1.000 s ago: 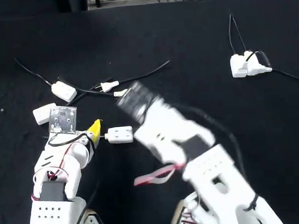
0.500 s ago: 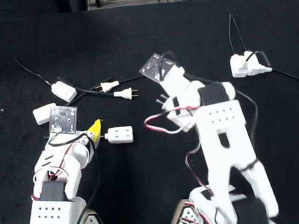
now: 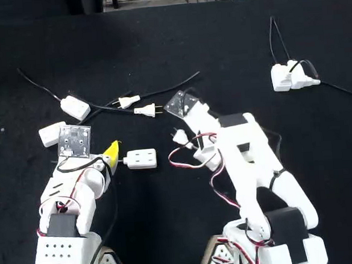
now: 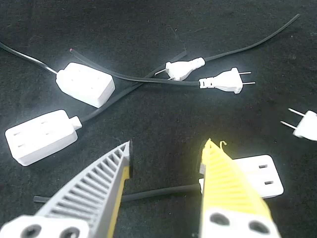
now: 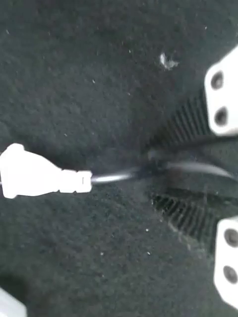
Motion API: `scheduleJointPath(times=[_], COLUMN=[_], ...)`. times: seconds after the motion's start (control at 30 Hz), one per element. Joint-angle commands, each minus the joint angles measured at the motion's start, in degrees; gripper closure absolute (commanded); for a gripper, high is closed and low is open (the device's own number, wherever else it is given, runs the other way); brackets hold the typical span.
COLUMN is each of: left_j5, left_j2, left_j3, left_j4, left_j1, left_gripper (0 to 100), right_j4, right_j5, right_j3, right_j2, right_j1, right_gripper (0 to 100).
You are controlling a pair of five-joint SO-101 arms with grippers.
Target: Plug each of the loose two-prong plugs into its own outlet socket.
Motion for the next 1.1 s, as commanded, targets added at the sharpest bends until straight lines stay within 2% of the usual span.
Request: scheduleJointPath(times=[0.0,0.3,0.47,0.63,0.93,1.07], left_j5=[-0.3,-0.3,-0.3,-0.3,-0.3,-0.3], left_j2=[-0.5,-0.5,-0.5,-0.5,-0.5,-0.5], left_j3=[-0.6,-0.6,-0.5,-0.4,-0.4,-0.4], left_j4=[-0.7,-0.7,-0.7,-0.7,-0.7,-0.7], left_j1=[-0.6,-0.7,-0.7,-1.0,-0.8,-0.8], left_gripper=[77,77,77,77,77,77], right_j4=[-1.1,-1.7,-8.3,-13.3,-17.2,-16.8], right_j5=[0.3,-6.6,-7.1,-11.1,-8.2,-8.2], right_j3=[-1.4,-7.8,-6.6,-5.9,-5.9,-7.6], right_j2=[-0.2,-0.2,0.3,0.8,12.1,13.1], right_j1=[-0.6,-1.4,-5.9,-7.8,-7.8,-7.8], right_gripper=[75.9,77.7,77.9,78.0,78.1,84.8])
